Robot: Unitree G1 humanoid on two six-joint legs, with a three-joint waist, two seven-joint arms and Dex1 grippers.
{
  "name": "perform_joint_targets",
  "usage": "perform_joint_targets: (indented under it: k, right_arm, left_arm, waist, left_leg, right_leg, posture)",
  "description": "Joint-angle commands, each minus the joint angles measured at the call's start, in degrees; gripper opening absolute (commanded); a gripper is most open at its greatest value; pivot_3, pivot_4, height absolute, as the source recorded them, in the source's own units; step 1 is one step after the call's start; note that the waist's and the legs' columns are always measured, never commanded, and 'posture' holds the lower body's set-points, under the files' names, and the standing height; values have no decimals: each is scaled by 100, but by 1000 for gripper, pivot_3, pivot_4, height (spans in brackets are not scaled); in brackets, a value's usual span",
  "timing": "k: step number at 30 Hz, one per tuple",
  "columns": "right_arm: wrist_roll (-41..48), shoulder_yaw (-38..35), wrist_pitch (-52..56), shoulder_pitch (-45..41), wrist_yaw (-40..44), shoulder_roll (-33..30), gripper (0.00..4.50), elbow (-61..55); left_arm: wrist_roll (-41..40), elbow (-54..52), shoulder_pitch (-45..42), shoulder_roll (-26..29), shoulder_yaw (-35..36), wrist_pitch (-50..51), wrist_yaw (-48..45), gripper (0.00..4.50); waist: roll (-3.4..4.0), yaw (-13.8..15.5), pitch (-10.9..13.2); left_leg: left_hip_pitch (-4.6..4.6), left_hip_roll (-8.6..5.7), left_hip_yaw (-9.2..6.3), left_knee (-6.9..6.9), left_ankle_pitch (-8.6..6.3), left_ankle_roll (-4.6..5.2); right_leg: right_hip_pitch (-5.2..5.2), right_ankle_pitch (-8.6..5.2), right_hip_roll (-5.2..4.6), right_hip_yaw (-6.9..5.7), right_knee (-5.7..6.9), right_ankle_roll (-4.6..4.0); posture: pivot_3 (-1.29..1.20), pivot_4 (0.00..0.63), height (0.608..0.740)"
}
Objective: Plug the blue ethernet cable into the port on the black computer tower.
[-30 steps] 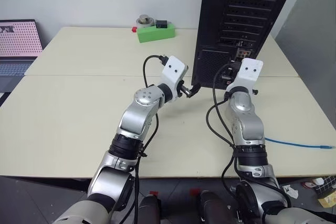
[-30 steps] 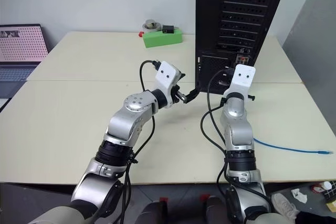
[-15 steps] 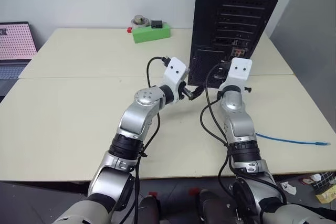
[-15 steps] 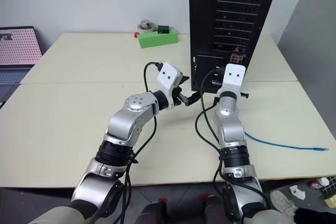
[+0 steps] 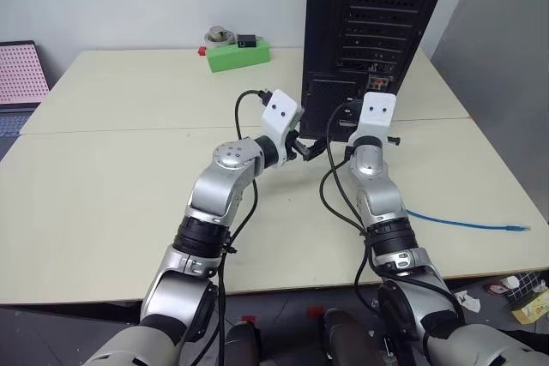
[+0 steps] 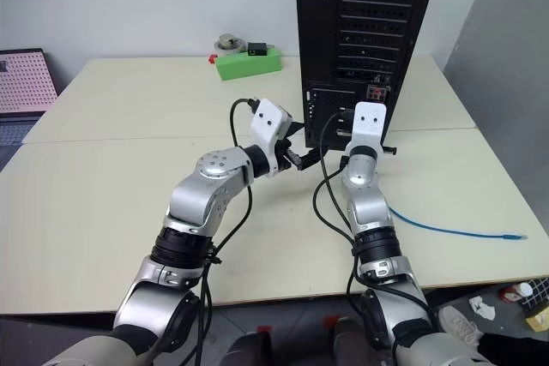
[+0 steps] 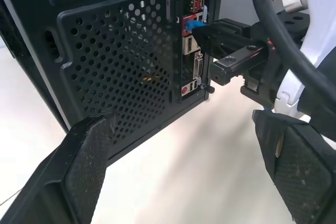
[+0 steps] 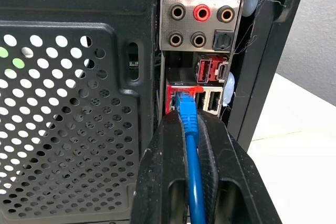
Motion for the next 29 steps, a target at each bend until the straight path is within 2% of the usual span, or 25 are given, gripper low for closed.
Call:
perform_joint_targets:
  k: [1, 2, 3, 9, 14, 17, 21, 26, 29]
  right_arm:
    - [274, -49, -76, -156, 431, -22, 356, -467]
    - [309, -68, -8, -86, 470, -30, 708, -559]
    - [327, -77, 61, -16, 505, -43, 757, -659]
    - [375, -76, 600, 495, 747, -56, 1828, -1531]
    - [425, 295, 1535, 1559, 1254, -116, 3028, -3431]
    - [602, 289, 2049, 2004, 1691, -397, 3677, -4428]
    - [1174, -186, 2689, 2186, 2437, -1016, 4382, -5110]
    - [1758, -772, 2974, 2230, 3211, -1857, 4382, -5339]
    - [1972, -915, 2991, 2250, 3509, -2153, 4382, -5294]
  left_arm:
    - [-29, -58, -139, 57, 74, -100, -5, 4396]
    - [-14, -28, -147, 69, 78, -117, -3, 4396]
    - [-2, -3, -157, 79, 80, -133, -2, 4396]
    - [56, 160, -213, 160, 139, -178, 68, 4396]
    - [159, 248, -193, 438, 88, -343, -102, 4396]
    - [171, 256, -136, 670, 96, -472, -283, 4396]
    - [20, 318, -98, 936, 217, -563, -602, 4396]
    - [-147, 351, -31, 1267, 285, -703, -1101, 4396]
    - [-284, 341, 60, 1406, 362, -853, -1436, 4396]
  waist:
    - [0, -2, 0]
    - [0, -2, 0]
    - [0, 0, 0]
    - [0, 50, 0]
    - [0, 89, 0]
    - [1, 99, 0]
    - [0, 144, 0]
    - [0, 190, 0]
    - [0, 190, 0]
  left_leg:
    - [0, 0, 0, 0, 0, 0]
    - [1, 0, 0, 0, 0, 0]
    - [2, 1, 0, 0, 0, 0]
    - [-4, 2, -2, -6, 0, 0]
    - [-8, 1, -2, -7, 0, 0]
    - [-5, 2, -2, -6, -1, 0]
    - [-5, 2, -3, -4, 0, -1]
    - [-5, 2, -3, -4, 0, 0]
    - [-6, 2, -2, -4, -1, 0]
  right_leg:
    - [0, 0, 0, 1, 0, 0]
    - [0, 0, 1, 1, 1, 0]
    - [0, 0, 1, 1, 2, 0]
    - [1, -1, 1, -2, -7, -2]
    - [-1, -1, -1, -4, -9, -2]
    - [-1, -2, 1, -3, -8, -1]
    - [0, -4, 0, -6, -7, 3]
    - [1, -7, 0, -7, -10, 7]
    - [2, -7, 0, -6, -12, 7]
  posture:
    - [0, 150, 740]
    - [0, 150, 740]
    - [0, 150, 740]
    - [0, 150, 740]
    - [0, 150, 740]
    - [0, 150, 740]
    - [0, 150, 740]
    - [0, 150, 740]
    - [0, 150, 740]
